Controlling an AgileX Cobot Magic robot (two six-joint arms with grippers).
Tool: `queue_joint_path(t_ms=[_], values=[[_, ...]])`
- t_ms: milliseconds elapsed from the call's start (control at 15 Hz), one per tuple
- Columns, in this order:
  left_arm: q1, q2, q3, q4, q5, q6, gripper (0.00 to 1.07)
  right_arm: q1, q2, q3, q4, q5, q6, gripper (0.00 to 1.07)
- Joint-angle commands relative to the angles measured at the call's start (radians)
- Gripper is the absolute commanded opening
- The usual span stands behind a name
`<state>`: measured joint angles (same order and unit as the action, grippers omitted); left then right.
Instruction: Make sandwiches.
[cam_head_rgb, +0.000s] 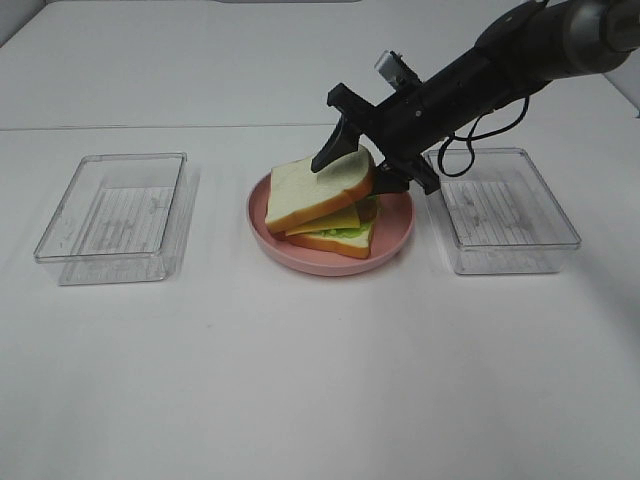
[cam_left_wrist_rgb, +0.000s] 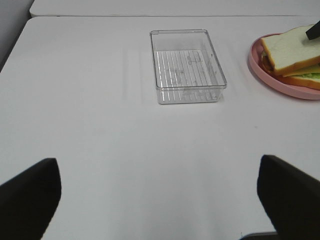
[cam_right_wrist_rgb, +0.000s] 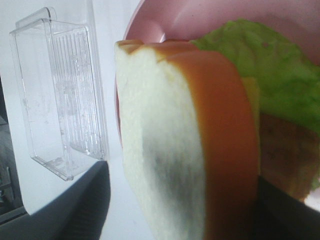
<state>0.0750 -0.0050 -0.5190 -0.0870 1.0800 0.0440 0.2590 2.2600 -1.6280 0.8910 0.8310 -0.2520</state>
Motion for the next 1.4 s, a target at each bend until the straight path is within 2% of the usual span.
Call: queue_joint_path(t_ms=[67,200,400,533,667,733,1000,1200,1267,1400], values=[[0.002,-0.019,0.001,-0.01,-0.01,-0.004,1.02,-0.002,-0.057,-0.006,-0.103,-0.007,0.035,0.65],[0.002,-0.019,0.001,-0.01,-0.01,-0.004,1.02,-0.002,-0.093,-0.006,-0.246,0.006,0.088,0.76],[0.002,-0.019,0.001,-0.01,-0.01,-0.004,1.02,-0.002,-0.142,-0.006,-0.36,0.005,0.137,0.77],[0.002,-0.019,0.001,-0.01,-0.01,-0.004,1.02,-0.002,-0.202,-0.006,-0.487,0.006,0.214,0.77],[0.002,-0.019,0.001,-0.01,-0.01,-0.004,1.02,-0.002,-0.247,-0.006,-0.581,0.006,0.284,0.81],[0.002,-0.019,0.001,-0.01,-0.01,-0.004,1.02,-0.002,-0.303,-0.006,-0.733,0.021,0.363,0.89],[0.002,-0.019,0.001,-0.01,-0.01,-0.004,1.02,-0.011,-0.352,-0.006,-0.979,0.136,0.444,0.89],[0.002,-0.019,0.001,-0.01,-0.01,-0.004,1.02,-0.093,-0.354,-0.006,-0.965,0.184,0.434,0.89],[0.002,-0.019,0.001,-0.01,-0.01,-0.004,1.02,-0.149,-0.355,-0.006,-0.965,0.213,0.423,0.89],[0.002,-0.019,0.001,-0.01,-0.01,-0.004,1.02,-0.155,-0.355,-0.006,-0.972,0.238,0.388,0.89]])
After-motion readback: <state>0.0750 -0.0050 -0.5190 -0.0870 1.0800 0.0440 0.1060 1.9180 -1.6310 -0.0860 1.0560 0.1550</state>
